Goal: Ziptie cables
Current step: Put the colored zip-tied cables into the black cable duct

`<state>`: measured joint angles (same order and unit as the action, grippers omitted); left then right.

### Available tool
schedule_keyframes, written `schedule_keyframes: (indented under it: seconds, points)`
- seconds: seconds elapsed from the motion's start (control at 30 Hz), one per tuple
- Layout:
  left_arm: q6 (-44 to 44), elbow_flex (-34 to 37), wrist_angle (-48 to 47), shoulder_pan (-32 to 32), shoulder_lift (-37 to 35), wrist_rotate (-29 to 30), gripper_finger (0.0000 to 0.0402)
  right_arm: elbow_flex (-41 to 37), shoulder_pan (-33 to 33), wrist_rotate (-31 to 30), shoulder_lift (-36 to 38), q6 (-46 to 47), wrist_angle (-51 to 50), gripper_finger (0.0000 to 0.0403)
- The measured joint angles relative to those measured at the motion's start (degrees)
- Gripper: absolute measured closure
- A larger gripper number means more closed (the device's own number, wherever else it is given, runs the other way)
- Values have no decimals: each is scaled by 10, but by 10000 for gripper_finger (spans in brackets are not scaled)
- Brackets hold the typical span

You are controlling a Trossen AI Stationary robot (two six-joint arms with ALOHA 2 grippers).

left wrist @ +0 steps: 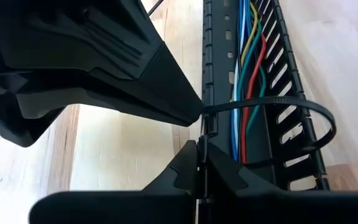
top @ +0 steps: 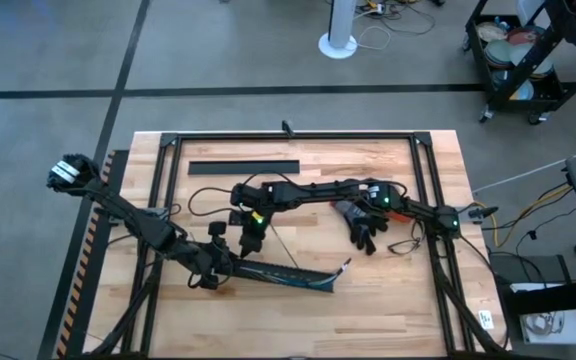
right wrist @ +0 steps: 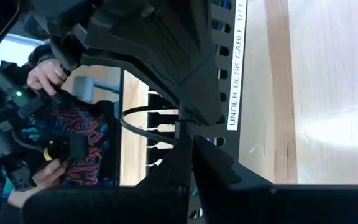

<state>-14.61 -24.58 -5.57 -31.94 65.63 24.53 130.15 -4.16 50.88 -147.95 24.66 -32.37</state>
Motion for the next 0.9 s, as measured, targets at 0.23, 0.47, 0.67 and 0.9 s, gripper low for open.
schedule_keyframes:
  seconds: [0.23, 0.47, 0.67, 0.9]
  points:
    - [0, 0, 0, 0, 0, 0, 401, 0, -3, 1, -2, 17, -3, 403]
    - [0, 2, -3, 0, 0, 0, 401, 4, -4, -54, -2, -7, -8, 403]
    - [-20, 14, -3, 0, 0, 2, 401, 29, 2, -77, 4, -61, -5, 403]
    - [-52, 28, -3, 0, 0, 1, 401, 35, 20, -209, 12, -207, -25, 403]
